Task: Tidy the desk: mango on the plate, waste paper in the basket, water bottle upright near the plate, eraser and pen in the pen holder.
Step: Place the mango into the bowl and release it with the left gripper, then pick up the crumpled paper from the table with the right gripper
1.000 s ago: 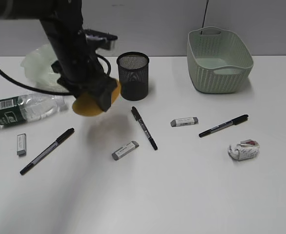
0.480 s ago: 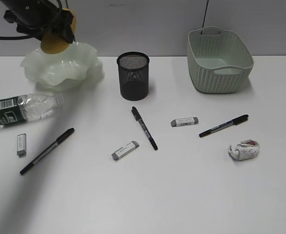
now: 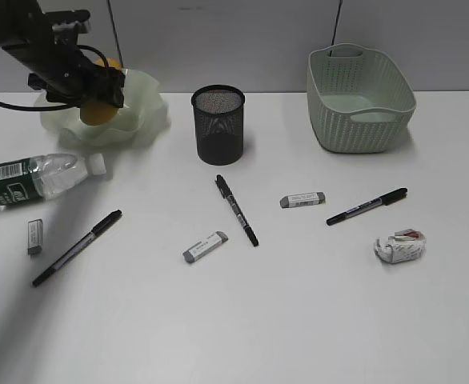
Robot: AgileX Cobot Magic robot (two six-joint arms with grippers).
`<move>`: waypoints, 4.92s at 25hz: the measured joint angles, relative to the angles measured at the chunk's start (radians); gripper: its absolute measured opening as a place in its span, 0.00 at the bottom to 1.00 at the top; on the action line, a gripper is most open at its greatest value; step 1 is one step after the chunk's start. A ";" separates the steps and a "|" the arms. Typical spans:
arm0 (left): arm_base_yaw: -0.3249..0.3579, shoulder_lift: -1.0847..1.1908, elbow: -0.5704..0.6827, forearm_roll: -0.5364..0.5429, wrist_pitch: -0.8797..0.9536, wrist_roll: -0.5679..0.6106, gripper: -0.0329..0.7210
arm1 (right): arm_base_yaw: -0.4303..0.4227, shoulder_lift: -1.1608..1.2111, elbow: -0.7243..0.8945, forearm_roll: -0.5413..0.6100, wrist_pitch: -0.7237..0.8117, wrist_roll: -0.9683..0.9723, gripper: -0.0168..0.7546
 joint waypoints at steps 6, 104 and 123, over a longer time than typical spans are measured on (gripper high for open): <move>0.000 0.051 0.000 0.002 -0.062 0.000 0.82 | 0.000 0.000 0.000 0.000 0.000 0.000 0.67; -0.025 -2.075 1.318 0.048 0.380 0.000 0.73 | 0.000 0.939 -0.026 0.259 -0.548 0.000 0.66; -0.025 -2.075 1.318 0.048 0.380 0.000 0.73 | 0.031 1.692 -0.294 0.445 -0.499 0.087 0.66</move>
